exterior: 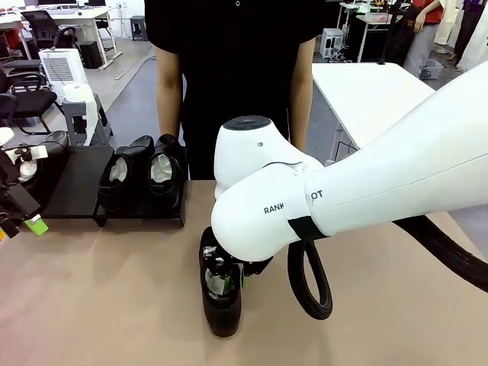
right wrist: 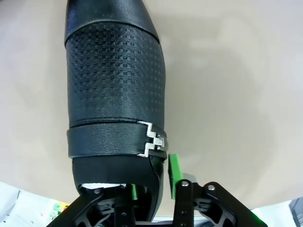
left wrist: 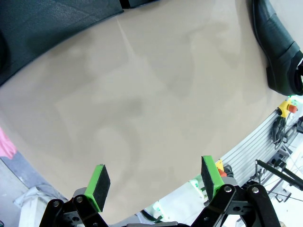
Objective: Organize the shoes by placing them on the stand.
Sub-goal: Pick up one Shoe and place it in the middle of the table, then place the Shoe from the middle of the table onto the Shoes Stand.
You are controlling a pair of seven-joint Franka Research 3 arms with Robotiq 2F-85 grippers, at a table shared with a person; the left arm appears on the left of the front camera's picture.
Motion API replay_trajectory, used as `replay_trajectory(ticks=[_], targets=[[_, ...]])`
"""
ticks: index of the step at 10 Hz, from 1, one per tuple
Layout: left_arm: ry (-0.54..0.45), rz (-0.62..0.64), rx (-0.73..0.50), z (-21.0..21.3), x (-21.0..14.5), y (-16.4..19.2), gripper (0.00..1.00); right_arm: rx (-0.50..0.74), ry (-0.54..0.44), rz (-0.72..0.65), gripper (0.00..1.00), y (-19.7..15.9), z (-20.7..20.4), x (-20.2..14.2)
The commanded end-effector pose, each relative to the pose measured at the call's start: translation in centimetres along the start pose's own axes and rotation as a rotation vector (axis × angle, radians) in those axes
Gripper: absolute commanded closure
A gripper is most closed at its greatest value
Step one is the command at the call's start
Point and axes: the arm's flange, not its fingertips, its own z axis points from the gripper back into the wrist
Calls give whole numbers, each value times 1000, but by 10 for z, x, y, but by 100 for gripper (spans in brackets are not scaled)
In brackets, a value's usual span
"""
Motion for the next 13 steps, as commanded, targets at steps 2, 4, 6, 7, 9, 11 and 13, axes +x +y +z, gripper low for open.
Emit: replay_trajectory(ticks=[2,4,6,7,9,11,13], targets=[[-1,-4,-8,0,-3,-2,0,19,-29,-34,0,6,11,-2],[-1,-4,-8,0,-3,-2,0,26,-15,-66,0,5,20,-8],[-1,-4,-8,0,-3,-2,0,8,71,-62,0,2,28,-12],[-1,-4,-8,0,-3,-2,0,24,-9,-30,0,2,18,-4],[-1,-4,-8,0,-3,-2,0,24,-9,-30,0,2,18,-4],[-1,-4,-8,0,-3,-2,0,24,-9,-30,0,2,18,-4],[-1,-4,-8,0,-3,-2,0,24,-9,-30,0,2,18,-4]])
